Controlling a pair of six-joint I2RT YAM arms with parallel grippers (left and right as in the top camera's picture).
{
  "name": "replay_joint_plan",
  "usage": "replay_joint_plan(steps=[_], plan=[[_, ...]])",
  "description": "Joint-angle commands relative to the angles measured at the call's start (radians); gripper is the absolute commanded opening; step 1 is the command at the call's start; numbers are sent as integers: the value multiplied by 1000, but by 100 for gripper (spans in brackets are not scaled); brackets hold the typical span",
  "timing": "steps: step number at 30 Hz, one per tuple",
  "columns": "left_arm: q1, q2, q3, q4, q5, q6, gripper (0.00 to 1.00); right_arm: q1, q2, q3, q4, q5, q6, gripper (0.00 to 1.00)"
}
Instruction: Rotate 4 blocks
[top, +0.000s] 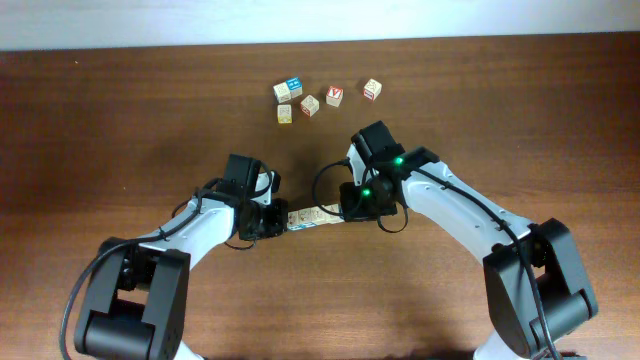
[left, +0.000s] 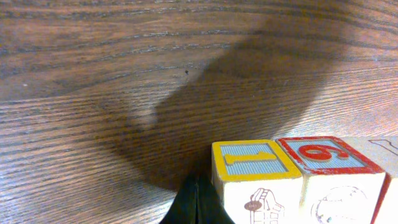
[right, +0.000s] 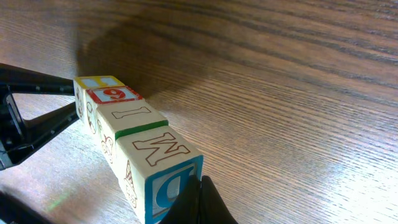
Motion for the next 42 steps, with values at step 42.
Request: replay_joint_plan(steps=[42], plan=[[-25, 4, 33, -89, 60, 16, 0, 155, -16, 82, 23, -100, 33, 4]])
